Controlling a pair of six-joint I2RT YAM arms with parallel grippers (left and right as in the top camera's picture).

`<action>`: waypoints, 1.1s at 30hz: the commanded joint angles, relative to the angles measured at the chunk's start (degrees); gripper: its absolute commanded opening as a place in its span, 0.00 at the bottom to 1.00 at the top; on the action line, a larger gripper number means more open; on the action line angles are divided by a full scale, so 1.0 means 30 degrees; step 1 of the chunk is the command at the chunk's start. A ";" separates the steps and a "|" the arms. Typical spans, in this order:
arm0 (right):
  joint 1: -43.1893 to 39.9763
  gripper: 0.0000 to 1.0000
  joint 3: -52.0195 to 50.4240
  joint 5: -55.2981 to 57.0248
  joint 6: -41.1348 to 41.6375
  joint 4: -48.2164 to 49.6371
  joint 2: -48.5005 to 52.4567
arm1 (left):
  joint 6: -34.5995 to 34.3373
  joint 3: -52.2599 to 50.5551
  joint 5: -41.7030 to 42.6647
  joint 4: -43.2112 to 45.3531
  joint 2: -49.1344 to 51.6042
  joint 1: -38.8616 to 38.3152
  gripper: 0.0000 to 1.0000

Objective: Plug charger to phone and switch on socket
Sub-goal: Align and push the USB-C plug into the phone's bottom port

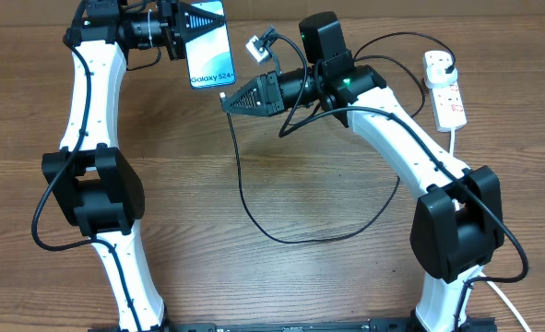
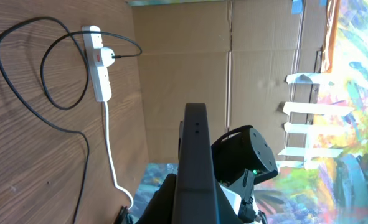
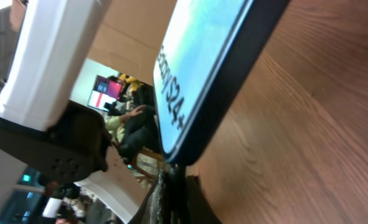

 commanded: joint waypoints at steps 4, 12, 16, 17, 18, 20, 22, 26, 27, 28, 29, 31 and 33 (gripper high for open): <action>0.0634 0.04 0.0029 0.1457 -0.2484 -0.0576 0.0131 | -0.0291 0.0291 0.0095 0.0291 -0.0270 -0.0306 0.05; 0.0685 0.04 0.0029 0.0882 -0.3869 -0.0321 0.0131 | 0.0197 0.0291 0.0109 0.0313 -0.0270 -0.0452 0.04; 0.0561 0.04 0.0029 0.0780 -0.4109 -0.0007 0.0131 | 0.0197 0.0291 0.0160 0.0313 -0.0270 -0.0452 0.04; 0.0539 0.04 0.0029 0.0641 -0.4102 0.0102 0.0131 | 0.0197 0.0291 0.0160 0.0335 -0.0270 -0.0452 0.05; 0.0510 0.04 0.0029 0.0466 -0.4007 0.0313 0.0131 | 0.0204 0.0291 0.0153 0.0350 -0.0270 -0.0452 0.05; 0.0415 0.04 0.0029 0.0452 -0.3198 0.0852 0.0131 | 0.0284 0.0291 0.0146 0.0342 -0.0270 -0.0452 0.05; 0.0197 0.04 0.0029 0.0605 -0.2135 0.1370 0.0131 | 0.0342 0.0291 0.0058 0.0342 -0.0270 -0.0444 0.04; -0.0160 0.04 0.0029 0.0984 -0.0612 0.1763 0.0131 | 0.0321 0.0291 -0.0066 0.0670 -0.0270 -0.0444 0.04; -0.0197 0.04 0.0029 0.1049 -0.0466 0.1792 0.0131 | 0.0321 0.0291 -0.0073 0.0838 -0.0270 -0.0444 0.04; -0.0211 0.04 0.0029 0.1056 -0.0401 0.1814 0.0131 | 0.0284 0.0291 -0.0066 0.1035 -0.0270 -0.0452 0.04; -0.0211 0.04 0.0029 0.1151 -0.0240 0.1807 0.0131 | 0.0029 0.0291 -0.0044 0.1319 -0.0270 -0.0452 0.05; -0.0204 0.04 0.0029 0.1413 0.0153 0.1814 0.0131 | -0.0364 0.0291 -0.0044 0.1727 -0.0270 -0.0452 0.04; -0.0204 0.04 0.0029 0.1639 0.0444 0.1872 0.0131 | -0.0714 0.0291 -0.0022 0.2098 -0.0270 -0.0452 0.04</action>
